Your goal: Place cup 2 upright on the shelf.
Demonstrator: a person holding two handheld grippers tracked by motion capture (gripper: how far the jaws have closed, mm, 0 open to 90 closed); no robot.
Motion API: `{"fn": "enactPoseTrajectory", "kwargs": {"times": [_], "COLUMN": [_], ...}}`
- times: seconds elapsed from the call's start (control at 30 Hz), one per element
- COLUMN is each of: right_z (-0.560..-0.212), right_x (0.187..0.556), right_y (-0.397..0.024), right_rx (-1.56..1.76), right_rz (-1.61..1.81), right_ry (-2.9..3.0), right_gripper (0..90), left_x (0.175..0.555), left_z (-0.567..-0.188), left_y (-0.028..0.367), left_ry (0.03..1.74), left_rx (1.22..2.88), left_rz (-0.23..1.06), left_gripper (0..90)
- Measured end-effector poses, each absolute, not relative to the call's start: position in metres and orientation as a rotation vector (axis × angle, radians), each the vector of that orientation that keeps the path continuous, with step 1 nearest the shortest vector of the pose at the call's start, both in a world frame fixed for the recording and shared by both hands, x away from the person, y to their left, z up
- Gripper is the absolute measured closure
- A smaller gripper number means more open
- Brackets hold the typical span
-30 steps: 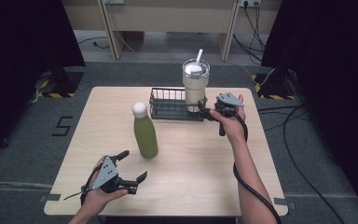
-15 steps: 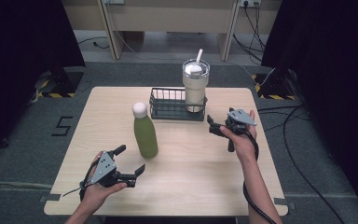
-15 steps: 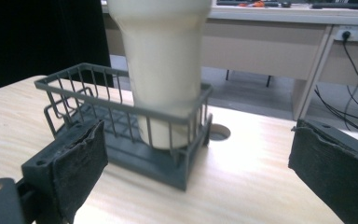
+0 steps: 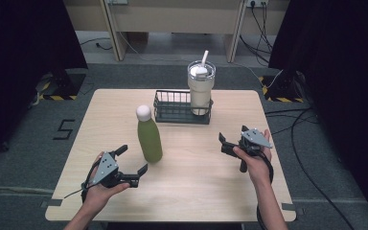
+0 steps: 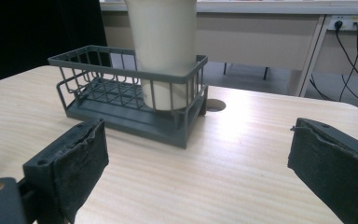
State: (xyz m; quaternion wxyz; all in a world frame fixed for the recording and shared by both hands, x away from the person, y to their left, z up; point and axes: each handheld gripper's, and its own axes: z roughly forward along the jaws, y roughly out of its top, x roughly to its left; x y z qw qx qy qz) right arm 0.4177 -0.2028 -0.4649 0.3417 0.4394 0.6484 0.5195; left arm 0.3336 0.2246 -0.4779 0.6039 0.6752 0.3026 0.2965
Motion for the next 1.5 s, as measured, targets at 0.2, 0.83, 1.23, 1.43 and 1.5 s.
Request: {"fn": "enactPoseTrajectory", "kwargs": {"times": [0.2,0.83,1.23,1.43,1.5], "right_z": [-0.468,-0.466,-0.469,-0.47,-0.47], "right_x": [0.408,0.4,0.401,0.402,0.402], "right_y": [-0.21,-0.224,-0.222,-0.223,-0.223], "right_rx": [1.147,1.175,1.186,1.19,1.193], "right_rz": [1.339,1.315,1.318,1.318,1.318], "right_ry": [1.683,1.654,1.665,1.665,1.666], "right_gripper": [5.0,5.8,6.5,6.9,7.0], "left_x": [0.338,0.371,0.395,0.403,0.405], "left_z": [-0.476,-0.474,-0.476,-0.478,-0.478], "left_y": [0.222,0.21,0.196,0.193,0.193], "left_ry": [0.699,0.73,0.751,0.772,0.776], "left_rx": [1.557,1.554,1.562,1.557,1.558], "left_rz": [0.684,0.69,0.69,0.696,0.701], "left_gripper": [0.0,0.0,0.0,0.0,0.9]}}
